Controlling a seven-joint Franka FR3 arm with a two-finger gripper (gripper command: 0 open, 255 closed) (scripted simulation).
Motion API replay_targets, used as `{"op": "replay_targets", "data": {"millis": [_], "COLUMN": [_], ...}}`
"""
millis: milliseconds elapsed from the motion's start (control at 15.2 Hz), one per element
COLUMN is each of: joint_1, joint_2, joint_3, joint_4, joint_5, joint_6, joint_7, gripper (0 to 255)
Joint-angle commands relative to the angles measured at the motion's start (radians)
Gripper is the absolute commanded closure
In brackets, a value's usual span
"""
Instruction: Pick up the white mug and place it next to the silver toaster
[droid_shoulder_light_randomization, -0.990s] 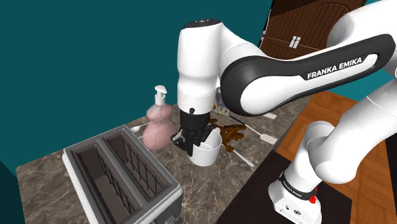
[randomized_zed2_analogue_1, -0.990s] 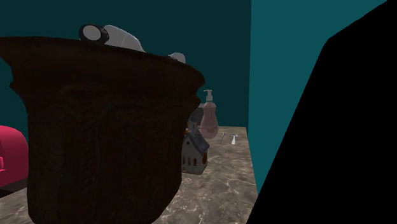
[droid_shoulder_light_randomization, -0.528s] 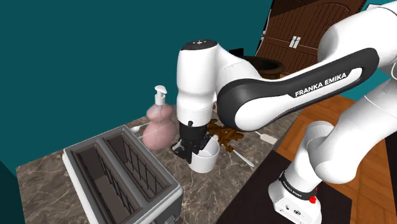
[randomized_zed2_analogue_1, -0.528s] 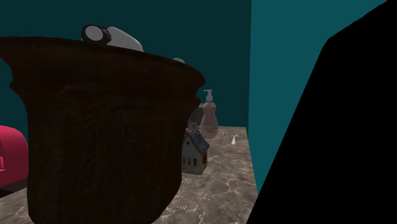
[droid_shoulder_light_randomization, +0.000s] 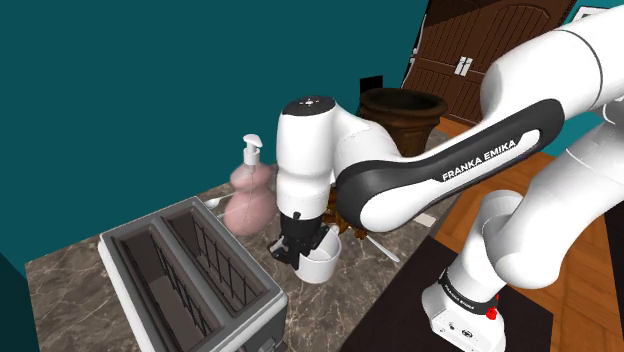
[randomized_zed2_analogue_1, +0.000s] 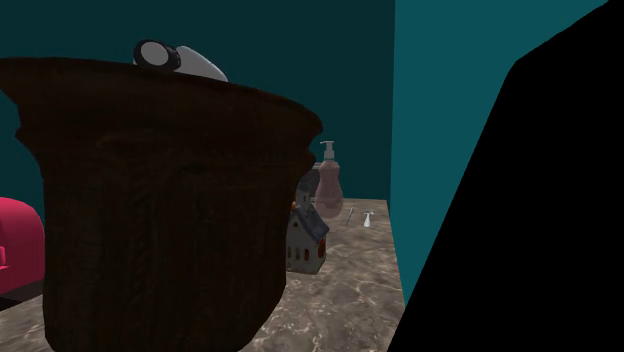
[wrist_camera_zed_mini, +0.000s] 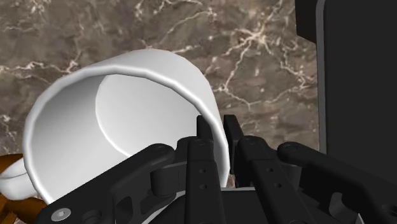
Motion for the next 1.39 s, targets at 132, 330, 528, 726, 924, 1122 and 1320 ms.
{"op": "replay_targets", "data": {"millis": [132, 330, 528, 726, 924, 1122, 1320], "joint_1": [-0.002, -0.004, -0.006, -0.006, -0.006, -0.006, -0.006], "joint_2": [0.03, 0.056, 0.084, 0.084, 0.084, 0.084, 0.084], "joint_3": [0.007, 0.012, 0.017, 0.017, 0.017, 0.017, 0.017], "joint_4": [-0.03, -0.049, -0.067, -0.067, -0.067, -0.067, -0.067], "joint_5": [-0.012, -0.024, -0.038, -0.038, -0.038, -0.038, -0.038], "joint_6": [0.058, 0.101, 0.144, 0.144, 0.144, 0.144, 0.144], "joint_7": [0.009, 0.019, 0.031, 0.031, 0.031, 0.031, 0.031], "gripper": [255, 255, 255, 255, 255, 0, 0]}}
